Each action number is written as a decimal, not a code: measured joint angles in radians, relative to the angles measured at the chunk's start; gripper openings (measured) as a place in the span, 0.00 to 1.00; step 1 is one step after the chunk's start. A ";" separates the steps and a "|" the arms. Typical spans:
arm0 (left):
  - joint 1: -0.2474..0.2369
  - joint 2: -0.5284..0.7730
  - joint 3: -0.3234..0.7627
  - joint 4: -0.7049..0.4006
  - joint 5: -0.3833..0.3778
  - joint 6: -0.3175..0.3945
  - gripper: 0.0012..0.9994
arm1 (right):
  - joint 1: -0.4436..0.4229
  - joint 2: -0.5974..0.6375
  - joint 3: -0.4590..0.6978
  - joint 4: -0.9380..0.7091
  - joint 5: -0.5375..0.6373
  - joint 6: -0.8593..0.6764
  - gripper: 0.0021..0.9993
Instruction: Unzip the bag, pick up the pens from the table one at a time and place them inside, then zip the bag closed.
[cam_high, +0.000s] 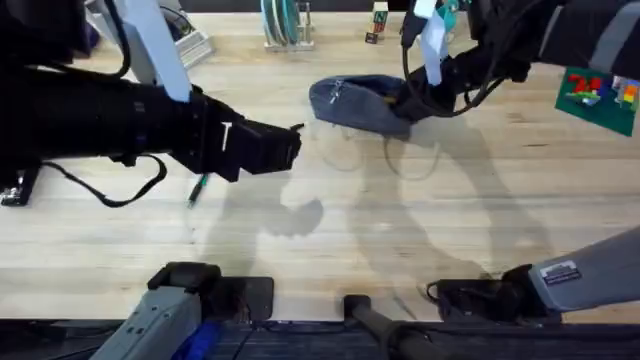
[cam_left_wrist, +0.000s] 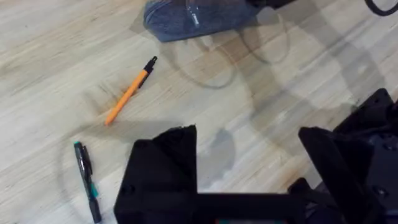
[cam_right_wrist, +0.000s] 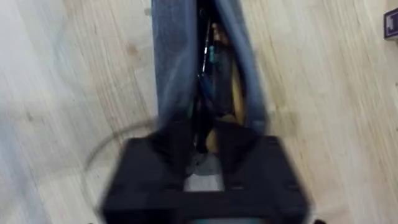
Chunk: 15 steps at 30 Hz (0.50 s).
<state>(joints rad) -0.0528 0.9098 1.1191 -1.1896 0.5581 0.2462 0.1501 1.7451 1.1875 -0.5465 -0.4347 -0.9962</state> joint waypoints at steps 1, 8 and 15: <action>0.000 0.000 0.000 0.000 0.000 0.000 1.00 | 0.000 0.000 0.000 0.000 0.000 -0.002 0.31; 0.000 0.000 0.000 0.000 0.000 0.000 1.00 | 0.000 0.000 0.001 0.009 0.004 -0.002 0.99; 0.000 0.000 0.000 0.000 0.001 0.000 1.00 | 0.000 0.000 0.001 0.009 0.005 0.000 1.00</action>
<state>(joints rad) -0.0528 0.9100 1.1191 -1.1900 0.5587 0.2462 0.1501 1.7451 1.1885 -0.5377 -0.4294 -0.9958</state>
